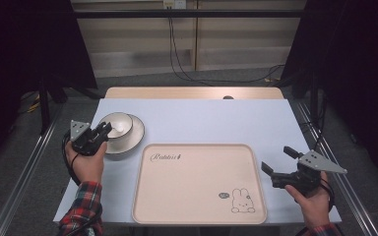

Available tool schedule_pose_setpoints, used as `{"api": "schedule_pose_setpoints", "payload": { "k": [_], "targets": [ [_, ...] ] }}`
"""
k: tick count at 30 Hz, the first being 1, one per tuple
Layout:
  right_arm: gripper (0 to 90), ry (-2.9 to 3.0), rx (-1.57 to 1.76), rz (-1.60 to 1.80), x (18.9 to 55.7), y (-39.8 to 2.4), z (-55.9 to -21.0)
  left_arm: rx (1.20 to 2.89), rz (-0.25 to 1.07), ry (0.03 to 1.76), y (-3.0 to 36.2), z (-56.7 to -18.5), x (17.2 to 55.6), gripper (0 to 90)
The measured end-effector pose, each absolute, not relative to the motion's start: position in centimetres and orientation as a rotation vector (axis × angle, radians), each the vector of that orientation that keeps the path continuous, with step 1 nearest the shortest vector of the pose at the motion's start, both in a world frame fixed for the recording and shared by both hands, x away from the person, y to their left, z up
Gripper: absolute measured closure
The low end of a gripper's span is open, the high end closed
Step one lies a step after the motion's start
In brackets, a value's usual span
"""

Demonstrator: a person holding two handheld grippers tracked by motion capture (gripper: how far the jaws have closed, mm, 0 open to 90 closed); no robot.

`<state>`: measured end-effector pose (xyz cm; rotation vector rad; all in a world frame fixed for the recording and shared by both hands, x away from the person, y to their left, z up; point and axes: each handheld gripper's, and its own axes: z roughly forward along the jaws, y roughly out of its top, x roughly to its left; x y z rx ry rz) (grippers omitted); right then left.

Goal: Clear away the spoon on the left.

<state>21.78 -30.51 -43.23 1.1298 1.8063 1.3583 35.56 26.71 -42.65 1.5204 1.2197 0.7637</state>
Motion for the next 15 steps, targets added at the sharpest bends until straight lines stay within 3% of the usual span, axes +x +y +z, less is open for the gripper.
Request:
{"api": "schedule_pose_setpoints", "payload": {
  "k": [7,15],
  "targets": [
    [2.3,1.799,1.138,1.36,21.8,-30.7,-43.2,1.514,0.764,1.213,26.1,-42.2,36.7,84.2],
    [2.3,1.795,1.151,1.367,21.9,-30.9,-43.4,1.484,0.778,1.188,25.5,-42.2,37.9,84.3]
  ]
}}
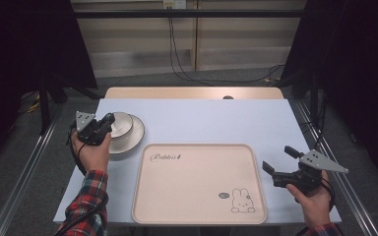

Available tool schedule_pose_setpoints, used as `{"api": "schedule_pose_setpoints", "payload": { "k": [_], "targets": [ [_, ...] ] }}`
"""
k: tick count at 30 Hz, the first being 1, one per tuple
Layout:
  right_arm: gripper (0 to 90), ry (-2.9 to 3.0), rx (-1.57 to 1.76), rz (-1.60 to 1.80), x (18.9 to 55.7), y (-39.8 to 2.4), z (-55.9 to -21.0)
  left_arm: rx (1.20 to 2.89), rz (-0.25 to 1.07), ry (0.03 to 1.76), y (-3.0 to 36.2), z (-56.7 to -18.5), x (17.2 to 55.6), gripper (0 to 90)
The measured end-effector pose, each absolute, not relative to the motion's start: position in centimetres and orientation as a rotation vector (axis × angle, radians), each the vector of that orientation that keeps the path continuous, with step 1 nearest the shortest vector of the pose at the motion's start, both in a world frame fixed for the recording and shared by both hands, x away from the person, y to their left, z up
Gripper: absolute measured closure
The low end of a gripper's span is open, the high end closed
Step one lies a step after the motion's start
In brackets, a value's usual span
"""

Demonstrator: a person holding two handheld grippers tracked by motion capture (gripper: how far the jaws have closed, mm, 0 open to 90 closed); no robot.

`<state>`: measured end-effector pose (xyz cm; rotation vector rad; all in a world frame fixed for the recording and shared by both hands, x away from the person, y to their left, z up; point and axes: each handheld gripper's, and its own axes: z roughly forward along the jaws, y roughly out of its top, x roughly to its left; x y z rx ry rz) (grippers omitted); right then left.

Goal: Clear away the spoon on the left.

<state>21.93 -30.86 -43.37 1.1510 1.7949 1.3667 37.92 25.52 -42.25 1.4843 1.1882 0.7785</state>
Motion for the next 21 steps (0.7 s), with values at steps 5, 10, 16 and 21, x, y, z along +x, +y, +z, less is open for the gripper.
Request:
{"api": "schedule_pose_setpoints", "payload": {
  "k": [5,10,16,21],
  "targets": [
    [2.3,1.805,1.139,1.362,21.9,-30.8,-43.4,1.47,0.789,1.172,25.0,-42.4,38.5,84.2],
    [2.3,1.809,1.144,1.361,21.9,-30.8,-43.4,1.452,0.8,1.165,24.6,-42.5,39.0,84.1],
    [2.1,1.801,1.151,1.362,21.9,-30.9,-43.5,1.432,0.809,1.157,24.4,-42.7,39.8,84.2],
    [2.1,1.801,1.153,1.363,22.0,-31.1,-43.6,1.415,0.804,1.158,24.5,-42.8,40.6,84.7]
  ]
}}
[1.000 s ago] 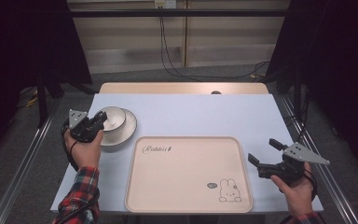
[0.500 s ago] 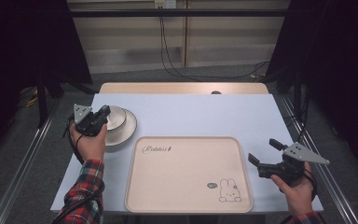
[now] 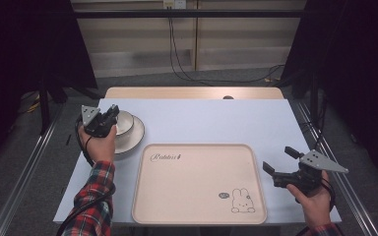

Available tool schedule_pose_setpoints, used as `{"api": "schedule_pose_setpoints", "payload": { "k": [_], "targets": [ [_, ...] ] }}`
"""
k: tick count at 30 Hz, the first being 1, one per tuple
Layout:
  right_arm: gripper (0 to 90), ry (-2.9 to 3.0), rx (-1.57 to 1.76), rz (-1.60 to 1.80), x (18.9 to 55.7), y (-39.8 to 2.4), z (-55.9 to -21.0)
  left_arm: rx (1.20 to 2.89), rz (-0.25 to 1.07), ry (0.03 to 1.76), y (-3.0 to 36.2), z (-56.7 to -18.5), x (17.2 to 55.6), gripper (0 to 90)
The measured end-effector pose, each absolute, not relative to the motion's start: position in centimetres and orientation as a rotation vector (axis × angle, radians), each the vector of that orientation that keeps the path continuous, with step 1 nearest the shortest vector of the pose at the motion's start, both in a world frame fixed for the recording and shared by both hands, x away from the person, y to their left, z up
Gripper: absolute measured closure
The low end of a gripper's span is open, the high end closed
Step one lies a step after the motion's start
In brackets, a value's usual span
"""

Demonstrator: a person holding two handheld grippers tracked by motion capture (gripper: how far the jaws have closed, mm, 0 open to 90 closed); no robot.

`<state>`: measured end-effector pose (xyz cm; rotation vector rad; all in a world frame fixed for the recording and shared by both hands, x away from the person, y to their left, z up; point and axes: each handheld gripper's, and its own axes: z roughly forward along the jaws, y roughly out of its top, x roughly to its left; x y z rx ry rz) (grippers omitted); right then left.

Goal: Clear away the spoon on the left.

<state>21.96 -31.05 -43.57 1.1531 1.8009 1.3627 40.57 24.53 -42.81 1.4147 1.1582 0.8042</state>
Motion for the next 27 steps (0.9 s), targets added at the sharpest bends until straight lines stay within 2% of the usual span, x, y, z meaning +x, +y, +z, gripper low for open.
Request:
{"api": "schedule_pose_setpoints", "payload": {
  "k": [13,27],
  "targets": [
    [2.0,1.813,1.145,1.36,21.9,-31.0,-43.6,1.425,0.773,1.175,24.7,-41.9,40.1,85.2],
    [0.6,1.836,1.138,1.348,21.9,-30.8,-43.7,1.419,0.687,1.128,24.9,-39.0,38.6,85.5]
  ]
}}
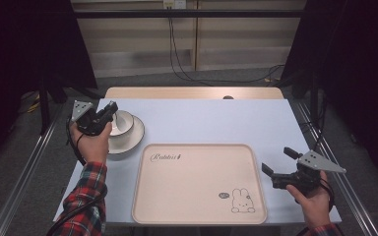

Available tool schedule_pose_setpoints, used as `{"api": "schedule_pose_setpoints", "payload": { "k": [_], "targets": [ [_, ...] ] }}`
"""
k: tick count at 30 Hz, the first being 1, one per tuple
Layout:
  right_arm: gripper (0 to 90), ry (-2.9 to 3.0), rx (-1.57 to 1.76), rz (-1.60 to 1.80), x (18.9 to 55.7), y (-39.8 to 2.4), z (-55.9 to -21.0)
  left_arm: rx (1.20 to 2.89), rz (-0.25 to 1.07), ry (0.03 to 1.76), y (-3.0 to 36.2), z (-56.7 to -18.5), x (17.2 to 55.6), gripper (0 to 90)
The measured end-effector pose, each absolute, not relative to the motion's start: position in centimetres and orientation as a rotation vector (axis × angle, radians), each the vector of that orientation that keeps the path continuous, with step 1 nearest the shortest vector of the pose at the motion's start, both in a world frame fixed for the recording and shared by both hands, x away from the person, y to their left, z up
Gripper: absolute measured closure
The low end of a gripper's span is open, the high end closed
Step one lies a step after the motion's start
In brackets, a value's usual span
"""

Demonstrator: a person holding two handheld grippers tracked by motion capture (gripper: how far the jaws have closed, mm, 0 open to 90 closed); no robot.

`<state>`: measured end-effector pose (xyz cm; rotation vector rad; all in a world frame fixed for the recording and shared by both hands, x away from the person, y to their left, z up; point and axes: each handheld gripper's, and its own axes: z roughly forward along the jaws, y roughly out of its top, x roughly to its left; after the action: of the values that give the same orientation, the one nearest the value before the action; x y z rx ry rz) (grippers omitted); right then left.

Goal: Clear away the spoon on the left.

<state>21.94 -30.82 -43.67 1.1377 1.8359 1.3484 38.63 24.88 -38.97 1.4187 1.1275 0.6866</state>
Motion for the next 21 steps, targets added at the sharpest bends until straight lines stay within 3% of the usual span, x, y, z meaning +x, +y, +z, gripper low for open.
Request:
{"api": "schedule_pose_setpoints", "payload": {
  "k": [21],
  "targets": [
    [0.0,1.865,1.109,1.351,21.9,-30.5,-43.8,1.474,0.549,1.055,22.9,-36.8,37.3,85.5]
  ]
}}
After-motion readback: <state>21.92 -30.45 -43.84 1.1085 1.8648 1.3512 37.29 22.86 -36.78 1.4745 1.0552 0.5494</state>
